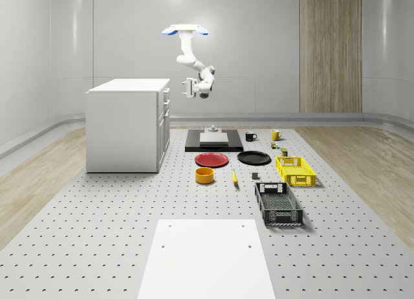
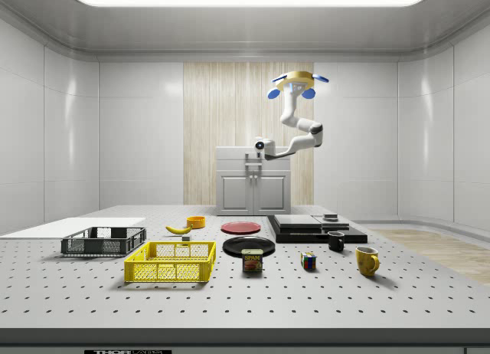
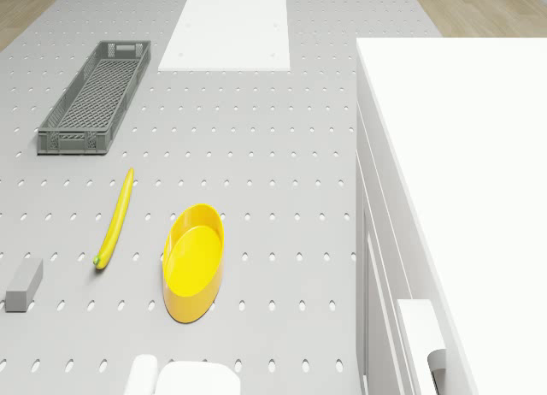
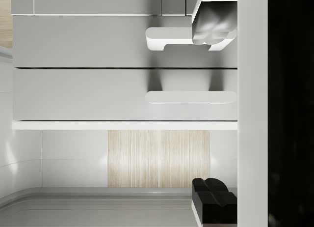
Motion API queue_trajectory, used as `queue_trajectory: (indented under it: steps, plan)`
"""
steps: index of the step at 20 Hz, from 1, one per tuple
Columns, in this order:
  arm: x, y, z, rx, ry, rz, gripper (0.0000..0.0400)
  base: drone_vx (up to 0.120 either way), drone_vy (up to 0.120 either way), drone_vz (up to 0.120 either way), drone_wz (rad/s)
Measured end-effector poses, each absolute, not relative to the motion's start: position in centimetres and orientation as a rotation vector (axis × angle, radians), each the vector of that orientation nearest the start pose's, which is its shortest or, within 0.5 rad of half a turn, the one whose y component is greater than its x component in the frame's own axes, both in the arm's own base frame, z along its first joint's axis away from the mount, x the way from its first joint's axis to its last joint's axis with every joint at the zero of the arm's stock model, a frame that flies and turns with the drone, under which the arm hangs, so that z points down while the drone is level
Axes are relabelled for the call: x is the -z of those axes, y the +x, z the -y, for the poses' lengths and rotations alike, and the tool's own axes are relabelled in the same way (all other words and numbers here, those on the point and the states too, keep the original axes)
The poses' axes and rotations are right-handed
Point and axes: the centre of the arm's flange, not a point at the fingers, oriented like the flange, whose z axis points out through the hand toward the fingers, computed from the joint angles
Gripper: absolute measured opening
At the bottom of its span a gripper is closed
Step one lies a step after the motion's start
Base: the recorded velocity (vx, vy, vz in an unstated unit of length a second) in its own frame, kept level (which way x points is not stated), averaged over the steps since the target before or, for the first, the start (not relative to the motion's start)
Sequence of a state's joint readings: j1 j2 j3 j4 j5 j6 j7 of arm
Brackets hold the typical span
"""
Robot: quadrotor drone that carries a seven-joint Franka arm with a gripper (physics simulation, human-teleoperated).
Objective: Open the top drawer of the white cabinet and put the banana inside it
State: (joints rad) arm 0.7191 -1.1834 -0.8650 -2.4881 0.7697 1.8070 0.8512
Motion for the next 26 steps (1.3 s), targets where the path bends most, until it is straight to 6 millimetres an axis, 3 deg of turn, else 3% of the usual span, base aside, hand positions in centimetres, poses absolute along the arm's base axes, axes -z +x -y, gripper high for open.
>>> queue_trajectory:
  steps: [12,20,26]
  plan:
    - [-59.4,30.6,3.3,-0.613,-1.484,-0.613,0.0400,0.000,0.000,0.000,0.000]
    - [-61.3,30.7,1.5,-0.612,-1.484,-0.613,0.0400,0.000,0.000,0.000,0.000]
    - [-61.7,32.5,0.6,-0.613,-1.483,-0.612,0.0400,0.000,0.000,0.000,0.000]
